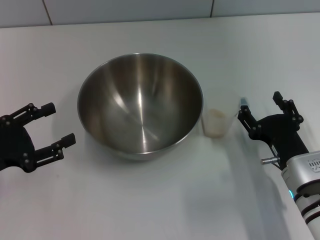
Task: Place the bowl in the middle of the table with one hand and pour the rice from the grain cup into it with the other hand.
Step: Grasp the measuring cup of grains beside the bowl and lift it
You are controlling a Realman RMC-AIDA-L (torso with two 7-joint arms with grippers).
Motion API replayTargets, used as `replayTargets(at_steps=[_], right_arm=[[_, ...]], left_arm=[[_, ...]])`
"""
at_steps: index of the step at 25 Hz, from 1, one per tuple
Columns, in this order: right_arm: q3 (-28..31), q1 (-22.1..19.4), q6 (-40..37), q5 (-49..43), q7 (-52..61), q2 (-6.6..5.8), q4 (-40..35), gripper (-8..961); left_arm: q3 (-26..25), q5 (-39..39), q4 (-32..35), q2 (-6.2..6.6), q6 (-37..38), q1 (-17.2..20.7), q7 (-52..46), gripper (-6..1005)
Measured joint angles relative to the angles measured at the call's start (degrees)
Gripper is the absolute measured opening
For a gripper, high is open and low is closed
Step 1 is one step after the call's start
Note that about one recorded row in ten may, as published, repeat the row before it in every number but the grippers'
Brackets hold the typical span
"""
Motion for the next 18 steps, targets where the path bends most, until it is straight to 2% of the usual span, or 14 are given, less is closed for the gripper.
replayTargets(at_steps=[8,16,18], right_arm=[[-0.3,0.7,0.0,-0.6,1.8,0.0,-1.1,788],[-0.6,1.2,0.0,-2.7,4.9,0.0,-3.0,629],[-0.6,1.3,0.0,-2.7,5.0,0.0,-3.0,537]], left_arm=[[0.0,0.0,-0.1,-0.15,0.0,0.2,-0.1,818],[0.0,0.0,-0.1,-0.18,-0.1,0.5,-0.7,818],[0.0,0.0,-0.1,-0.18,0.0,0.5,-0.8,818]])
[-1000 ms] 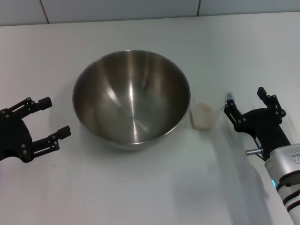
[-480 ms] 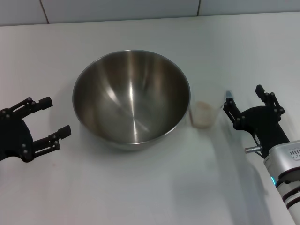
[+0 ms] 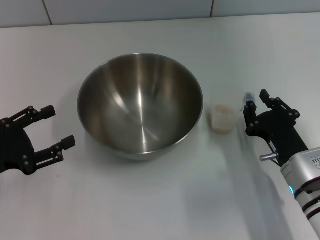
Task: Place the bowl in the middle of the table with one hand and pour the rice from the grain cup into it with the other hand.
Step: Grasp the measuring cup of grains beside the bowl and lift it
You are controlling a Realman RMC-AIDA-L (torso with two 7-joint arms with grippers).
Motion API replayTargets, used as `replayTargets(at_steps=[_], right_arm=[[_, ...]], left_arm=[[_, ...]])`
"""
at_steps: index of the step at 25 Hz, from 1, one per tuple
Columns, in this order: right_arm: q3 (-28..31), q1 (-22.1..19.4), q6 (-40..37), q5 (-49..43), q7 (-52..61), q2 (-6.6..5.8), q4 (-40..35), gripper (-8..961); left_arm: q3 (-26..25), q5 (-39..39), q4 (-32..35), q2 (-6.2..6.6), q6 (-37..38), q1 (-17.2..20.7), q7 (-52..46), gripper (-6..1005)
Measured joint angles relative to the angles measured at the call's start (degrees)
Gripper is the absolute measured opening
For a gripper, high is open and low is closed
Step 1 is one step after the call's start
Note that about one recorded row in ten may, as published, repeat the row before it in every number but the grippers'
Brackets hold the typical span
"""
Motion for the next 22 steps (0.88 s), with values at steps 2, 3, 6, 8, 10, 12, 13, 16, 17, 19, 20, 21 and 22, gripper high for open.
replayTargets(at_steps=[2,3,6,8,10,12,13,16,17,19,20,21,22], right_arm=[[0.0,0.1,0.0,0.0,0.1,0.0,0.0,444],[0.0,0.1,0.0,0.0,0.1,0.0,0.0,398],[0.2,0.2,0.0,0.0,0.1,0.0,0.0,252],[0.3,0.3,0.0,0.0,0.1,0.0,-0.1,154],[0.3,0.3,0.0,0.0,0.1,0.0,-0.1,112],[0.2,0.4,0.0,0.0,0.1,0.0,-0.1,70],[0.1,0.4,0.0,0.0,0.1,0.0,-0.1,49],[0.0,0.5,0.0,-0.1,0.1,0.0,-0.2,24],[0.0,0.5,0.0,-0.1,0.1,0.0,-0.2,22],[0.0,0.5,0.0,-0.2,0.1,0.0,-0.2,20],[0.0,0.5,0.0,-0.2,0.3,0.0,-0.2,19],[0.0,0.5,0.0,-0.2,0.4,0.0,-0.2,19],[0.0,0.5,0.0,-0.2,0.6,0.0,-0.2,19]], left_arm=[[0.0,0.0,0.0,0.0,0.0,0.0,0.0,818],[0.0,0.0,0.0,0.0,0.0,0.0,0.0,818],[0.0,0.0,0.0,0.0,0.0,0.0,0.0,818],[0.0,0.0,0.0,0.0,0.1,0.0,0.0,818],[0.0,0.0,0.1,0.0,0.1,0.0,0.0,818],[0.1,0.2,0.2,0.0,0.3,0.0,0.0,818],[0.1,0.3,0.2,0.0,0.3,0.0,0.0,818],[0.4,0.3,0.3,0.0,0.3,0.0,0.0,818],[0.5,0.4,0.4,0.0,0.3,0.0,-0.1,818],[0.5,0.4,0.4,0.0,0.3,0.0,-0.1,818],[0.5,0.4,0.4,0.0,0.3,0.0,-0.1,818],[0.4,0.4,0.4,0.11,0.4,0.0,-0.1,818],[0.4,0.4,0.4,0.14,0.4,0.0,-0.1,818]])
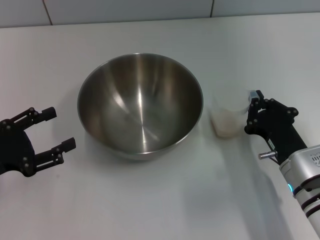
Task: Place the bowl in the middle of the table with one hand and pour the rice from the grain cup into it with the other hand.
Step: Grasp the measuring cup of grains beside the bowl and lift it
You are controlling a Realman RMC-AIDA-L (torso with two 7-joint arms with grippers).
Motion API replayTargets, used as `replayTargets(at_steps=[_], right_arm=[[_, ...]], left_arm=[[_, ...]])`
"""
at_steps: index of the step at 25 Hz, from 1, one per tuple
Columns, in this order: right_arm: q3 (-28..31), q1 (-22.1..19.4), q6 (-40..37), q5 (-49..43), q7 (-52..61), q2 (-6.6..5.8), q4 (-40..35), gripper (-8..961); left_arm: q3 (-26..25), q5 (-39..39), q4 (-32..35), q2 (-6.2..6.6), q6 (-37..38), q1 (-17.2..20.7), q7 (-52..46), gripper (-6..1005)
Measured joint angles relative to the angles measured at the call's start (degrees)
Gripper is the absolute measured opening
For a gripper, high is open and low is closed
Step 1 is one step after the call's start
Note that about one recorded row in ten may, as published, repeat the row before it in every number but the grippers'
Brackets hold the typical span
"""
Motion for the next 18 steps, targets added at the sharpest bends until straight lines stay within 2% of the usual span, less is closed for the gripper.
replayTargets(at_steps=[10,18], right_arm=[[0.0,0.1,-1.1,-0.1,1.8,0.0,-0.6,17],[0.1,0.2,-8.3,-0.1,2.3,-0.51,-1.1,17]], left_arm=[[0.1,0.2,-0.1,0.12,0.0,0.3,0.0,818],[0.1,0.2,0.0,-0.13,0.0,0.7,0.0,818]])
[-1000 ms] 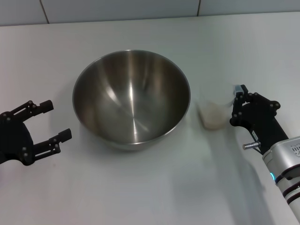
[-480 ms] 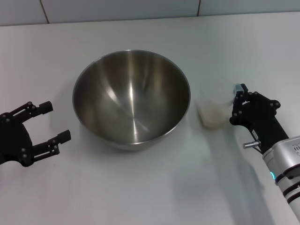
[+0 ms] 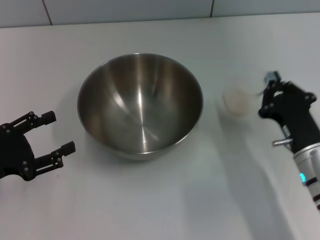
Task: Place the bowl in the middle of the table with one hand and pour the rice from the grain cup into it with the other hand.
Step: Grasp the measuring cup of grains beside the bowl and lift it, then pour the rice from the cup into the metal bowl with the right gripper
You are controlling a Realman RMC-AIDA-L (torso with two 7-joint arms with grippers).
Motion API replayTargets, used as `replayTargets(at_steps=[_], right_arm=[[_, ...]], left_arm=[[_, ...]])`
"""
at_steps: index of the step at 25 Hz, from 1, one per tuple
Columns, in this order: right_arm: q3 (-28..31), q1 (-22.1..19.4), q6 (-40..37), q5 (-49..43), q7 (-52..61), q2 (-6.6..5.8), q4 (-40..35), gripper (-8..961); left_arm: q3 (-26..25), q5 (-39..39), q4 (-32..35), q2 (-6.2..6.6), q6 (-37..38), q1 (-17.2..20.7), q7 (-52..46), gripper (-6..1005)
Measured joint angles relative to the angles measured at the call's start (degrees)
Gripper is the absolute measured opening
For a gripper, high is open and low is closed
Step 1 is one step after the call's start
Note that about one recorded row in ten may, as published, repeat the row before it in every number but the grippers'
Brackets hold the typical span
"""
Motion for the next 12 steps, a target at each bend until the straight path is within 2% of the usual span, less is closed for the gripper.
replayTargets(at_steps=[6,12], right_arm=[[0.5,1.9,-6.5,0.0,0.4,-0.28,-3.9,17],[0.5,5.3,-7.8,0.0,8.1,-0.28,-11.7,17]], left_arm=[[0.1,0.0,-0.3,-0.01,0.0,0.1,0.4,818],[0.2,0.0,-0.4,-0.07,-0.3,0.1,0.5,818]])
